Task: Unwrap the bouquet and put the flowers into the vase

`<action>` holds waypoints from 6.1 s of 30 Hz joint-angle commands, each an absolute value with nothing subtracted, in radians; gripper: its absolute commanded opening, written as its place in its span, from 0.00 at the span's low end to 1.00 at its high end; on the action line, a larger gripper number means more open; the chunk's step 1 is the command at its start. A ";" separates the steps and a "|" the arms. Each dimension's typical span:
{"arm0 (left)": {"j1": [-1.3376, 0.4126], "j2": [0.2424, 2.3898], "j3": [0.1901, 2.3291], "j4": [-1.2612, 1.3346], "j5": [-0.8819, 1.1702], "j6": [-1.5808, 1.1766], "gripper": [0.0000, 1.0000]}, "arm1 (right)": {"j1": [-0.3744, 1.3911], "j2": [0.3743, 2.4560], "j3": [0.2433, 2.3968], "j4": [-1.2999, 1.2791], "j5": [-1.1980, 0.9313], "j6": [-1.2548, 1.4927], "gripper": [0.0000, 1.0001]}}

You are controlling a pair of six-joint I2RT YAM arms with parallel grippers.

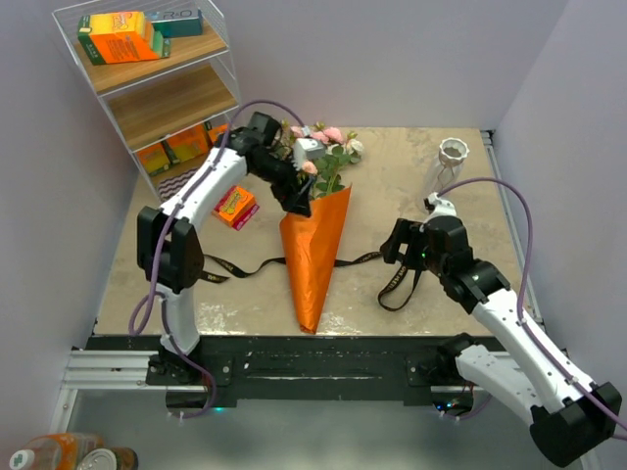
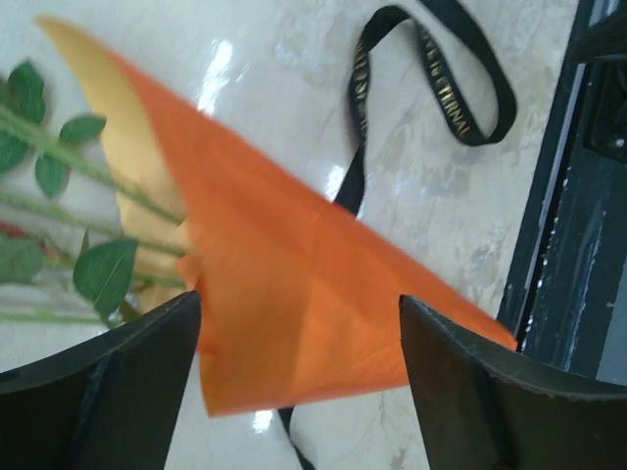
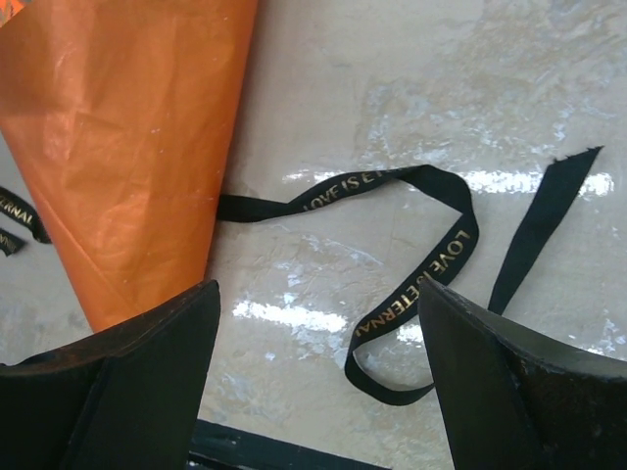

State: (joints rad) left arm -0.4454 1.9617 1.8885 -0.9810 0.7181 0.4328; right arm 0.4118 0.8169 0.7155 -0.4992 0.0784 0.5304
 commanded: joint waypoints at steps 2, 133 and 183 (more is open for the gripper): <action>-0.226 1.985 1.822 -1.018 0.886 0.593 0.99 | 0.474 0.822 0.796 -0.457 0.153 0.551 0.85; -0.449 2.123 1.865 -1.042 0.670 0.653 0.00 | 1.203 1.669 1.198 -0.822 0.970 0.678 0.92; -0.325 2.017 1.830 -1.092 0.831 0.715 0.00 | 1.324 1.956 1.402 -1.226 1.198 1.092 0.98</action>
